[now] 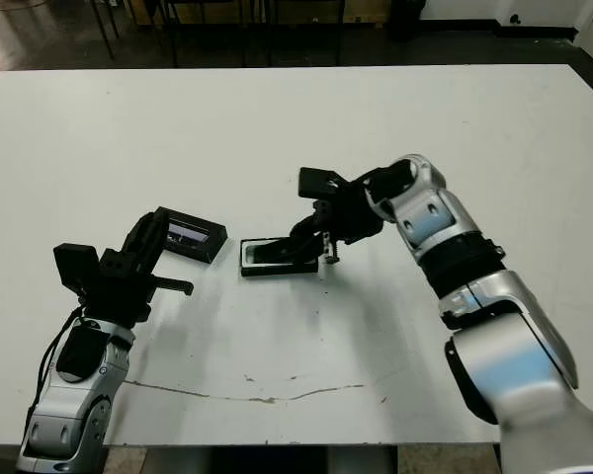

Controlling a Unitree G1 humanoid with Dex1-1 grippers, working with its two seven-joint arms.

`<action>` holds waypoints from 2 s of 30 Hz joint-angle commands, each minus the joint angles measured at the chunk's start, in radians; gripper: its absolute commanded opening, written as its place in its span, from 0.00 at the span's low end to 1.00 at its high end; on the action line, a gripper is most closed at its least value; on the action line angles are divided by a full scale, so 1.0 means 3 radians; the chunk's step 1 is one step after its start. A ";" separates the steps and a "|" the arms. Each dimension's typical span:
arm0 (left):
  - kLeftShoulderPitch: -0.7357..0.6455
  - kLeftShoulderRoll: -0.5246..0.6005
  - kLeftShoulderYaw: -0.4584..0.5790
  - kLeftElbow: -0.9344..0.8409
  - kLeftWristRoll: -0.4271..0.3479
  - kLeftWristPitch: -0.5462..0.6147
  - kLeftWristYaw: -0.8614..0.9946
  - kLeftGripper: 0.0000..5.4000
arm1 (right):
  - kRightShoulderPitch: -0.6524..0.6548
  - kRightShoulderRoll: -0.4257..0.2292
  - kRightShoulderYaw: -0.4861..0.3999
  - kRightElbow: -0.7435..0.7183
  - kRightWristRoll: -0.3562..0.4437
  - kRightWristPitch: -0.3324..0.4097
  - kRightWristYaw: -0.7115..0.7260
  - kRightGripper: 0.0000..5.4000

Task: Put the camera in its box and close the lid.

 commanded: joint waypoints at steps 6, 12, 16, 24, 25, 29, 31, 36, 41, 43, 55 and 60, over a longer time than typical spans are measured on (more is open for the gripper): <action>0.0098 -0.0005 -0.0012 0.0025 0.0036 -0.0023 0.0030 0.00 | -0.0041 0.0208 0.0089 0.0119 -0.0091 -0.0226 -0.0010 0.02; 0.0108 -0.0015 -0.0006 0.0019 0.0014 -0.0003 0.0042 0.00 | -0.0031 0.0124 0.0025 0.0133 -0.0109 -0.0271 -0.0006 0.12; 0.0100 -0.0006 -0.0008 0.0032 0.0021 -0.0006 0.0036 0.00 | -0.0086 -0.0035 0.0025 0.0071 -0.0212 -0.0450 -0.0038 0.29; 0.0072 0.0007 0.0003 0.0062 0.0005 -0.0020 0.0005 0.00 | -0.0143 -0.0272 -0.0222 -0.0051 -0.0139 -0.0529 -0.0098 0.61; 0.0070 0.0010 0.0004 0.0066 0.0002 -0.0023 -0.0002 0.00 | -0.0146 -0.0300 -0.0279 -0.0073 -0.0106 -0.0546 -0.0112 0.66; 0.0070 0.0022 0.0008 0.0065 0.0020 -0.0012 -0.0001 0.00 | -0.0144 -0.0381 -0.0513 -0.0134 0.0077 -0.0613 -0.0147 0.82; 0.0073 0.0028 0.0008 0.0062 0.0032 -0.0018 -0.0001 0.00 | -0.0114 -0.0426 -0.0669 -0.0200 0.0210 -0.0675 -0.0184 0.90; 0.0083 0.0028 0.0019 0.0057 0.0023 -0.0020 0.0000 0.00 | 0.0245 -0.0443 -0.1255 -0.0775 0.0728 0.0096 -0.0628 0.99; 0.0050 0.0103 0.0098 0.0001 -0.0001 -0.0025 -0.0031 0.00 | 0.1135 -0.0334 -0.1716 -0.1873 0.0907 0.0538 -0.1647 0.96; -0.0022 0.0202 0.0192 -0.0087 -0.0043 0.0041 -0.0079 0.00 | 0.1456 -0.0328 -0.1760 -0.2152 0.0898 0.0575 -0.1881 0.89; -0.2152 0.2490 -0.0003 0.0846 -0.0007 0.0846 -0.2450 0.00 | 0.2074 -0.0616 -0.1717 -0.2476 0.1278 0.0675 -0.1628 0.37; -0.3172 0.2433 -0.0686 0.2111 0.0535 0.0498 -0.3055 0.00 | 0.2112 -0.0648 -0.1606 -0.2635 0.1218 0.0652 -0.1725 0.17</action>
